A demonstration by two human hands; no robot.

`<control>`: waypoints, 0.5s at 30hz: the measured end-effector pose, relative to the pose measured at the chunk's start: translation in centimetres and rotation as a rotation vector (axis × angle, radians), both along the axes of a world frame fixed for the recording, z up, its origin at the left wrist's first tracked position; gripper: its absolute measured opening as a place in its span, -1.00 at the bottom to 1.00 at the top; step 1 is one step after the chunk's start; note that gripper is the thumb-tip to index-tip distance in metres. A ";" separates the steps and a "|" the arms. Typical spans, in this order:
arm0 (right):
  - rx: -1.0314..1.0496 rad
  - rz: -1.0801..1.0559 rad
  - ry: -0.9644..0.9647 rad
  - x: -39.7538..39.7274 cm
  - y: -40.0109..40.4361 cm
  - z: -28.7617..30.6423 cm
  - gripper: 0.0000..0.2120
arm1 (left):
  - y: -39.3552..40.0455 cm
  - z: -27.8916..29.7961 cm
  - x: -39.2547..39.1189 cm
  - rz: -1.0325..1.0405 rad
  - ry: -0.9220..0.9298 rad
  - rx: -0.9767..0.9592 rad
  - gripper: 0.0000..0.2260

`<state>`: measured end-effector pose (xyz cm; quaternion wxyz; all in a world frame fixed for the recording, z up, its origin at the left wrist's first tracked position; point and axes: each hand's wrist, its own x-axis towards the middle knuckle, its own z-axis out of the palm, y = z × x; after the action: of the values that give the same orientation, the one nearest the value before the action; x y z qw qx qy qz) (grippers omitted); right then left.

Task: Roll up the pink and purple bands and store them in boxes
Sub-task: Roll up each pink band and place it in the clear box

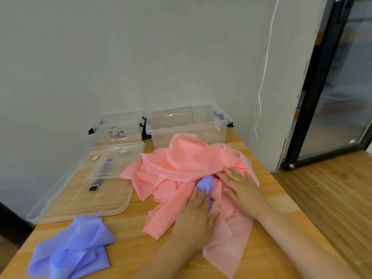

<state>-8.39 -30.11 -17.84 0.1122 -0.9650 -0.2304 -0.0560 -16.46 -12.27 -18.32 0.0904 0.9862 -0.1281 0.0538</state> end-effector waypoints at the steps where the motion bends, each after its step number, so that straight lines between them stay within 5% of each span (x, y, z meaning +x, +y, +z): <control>1: -0.007 -0.006 0.012 -0.1 0.1 -0.1 -0.51 | 0.6 0.8 -0.6 0.004 -0.063 0.012 -0.24; 3: -0.034 -0.022 0.041 -0.5 0.2 -0.4 -0.48 | 1.9 2.7 -2.1 -0.026 -0.042 0.058 -0.21; 6: -0.037 -0.023 0.032 -1.2 0.8 -0.4 -0.21 | 4.4 4.2 -4.0 -0.022 -0.107 0.068 -0.50; 9: -0.065 -0.014 -0.013 -1.9 1.8 -0.2 -0.14 | 8.1 5.1 -5.4 0.014 -0.233 -0.029 -0.54; 15: -0.050 -0.041 0.016 -2.1 2.8 0.4 -0.47 | 15.8 7.6 -10.4 0.257 -0.470 -0.134 -0.51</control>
<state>-10.53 -27.32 -17.46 0.0886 -0.9725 -0.2108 -0.0447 -26.81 3.52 -10.76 0.1158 0.9466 -0.0156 0.3006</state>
